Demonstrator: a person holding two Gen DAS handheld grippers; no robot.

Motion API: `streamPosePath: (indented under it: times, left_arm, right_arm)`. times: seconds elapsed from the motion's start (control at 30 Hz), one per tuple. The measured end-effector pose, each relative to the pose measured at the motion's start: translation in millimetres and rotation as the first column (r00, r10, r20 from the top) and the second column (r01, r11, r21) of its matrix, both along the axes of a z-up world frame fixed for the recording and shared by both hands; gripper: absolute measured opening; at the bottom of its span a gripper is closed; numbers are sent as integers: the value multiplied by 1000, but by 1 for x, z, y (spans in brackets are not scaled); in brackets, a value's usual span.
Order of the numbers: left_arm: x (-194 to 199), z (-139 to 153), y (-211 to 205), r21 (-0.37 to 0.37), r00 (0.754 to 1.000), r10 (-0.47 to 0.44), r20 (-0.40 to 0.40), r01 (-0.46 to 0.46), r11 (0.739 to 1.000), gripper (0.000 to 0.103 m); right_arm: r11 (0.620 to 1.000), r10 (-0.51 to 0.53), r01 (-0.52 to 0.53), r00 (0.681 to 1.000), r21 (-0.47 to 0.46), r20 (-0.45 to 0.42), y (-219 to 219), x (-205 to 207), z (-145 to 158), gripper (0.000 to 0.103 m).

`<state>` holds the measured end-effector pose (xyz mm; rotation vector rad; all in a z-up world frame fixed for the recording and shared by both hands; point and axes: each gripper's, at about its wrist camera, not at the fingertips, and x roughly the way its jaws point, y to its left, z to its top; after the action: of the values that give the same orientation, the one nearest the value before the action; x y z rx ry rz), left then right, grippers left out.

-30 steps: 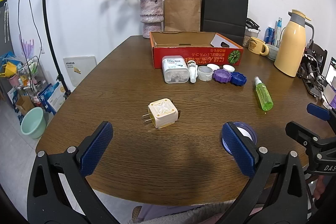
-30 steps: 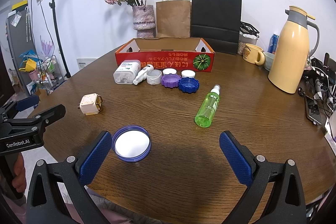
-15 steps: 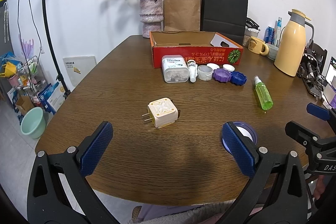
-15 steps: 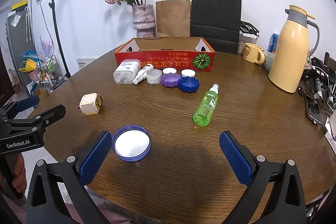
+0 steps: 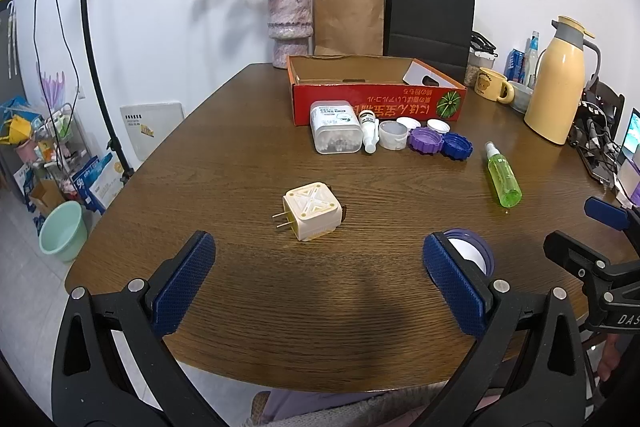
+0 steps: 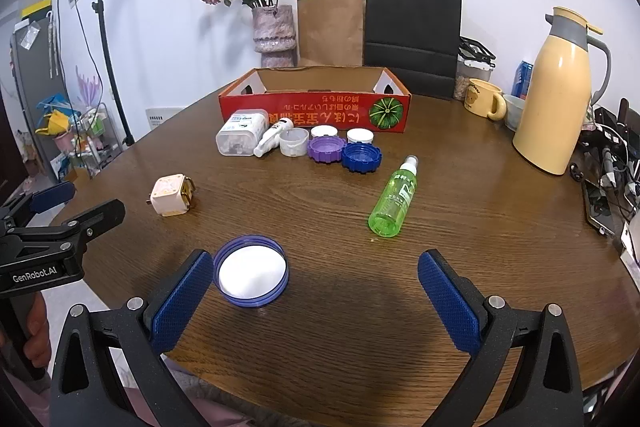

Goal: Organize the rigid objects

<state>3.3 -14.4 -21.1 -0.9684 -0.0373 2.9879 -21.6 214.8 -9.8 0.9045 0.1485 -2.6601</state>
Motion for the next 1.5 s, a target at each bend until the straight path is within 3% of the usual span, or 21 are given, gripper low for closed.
streamPosePath:
  times: [0.93,1.5]
  left_arm:
    - [-21,-21,-14,-14,996,50,74,-49,999,103]
    - [-34,-40,-30,-12,991,72,115,-71,997,103]
  right_arm:
    - [999,40,-42,994,27,100,-18,-22,-22,103]
    - [990,100,-119,970,73,220,-56,-45,-58,103]
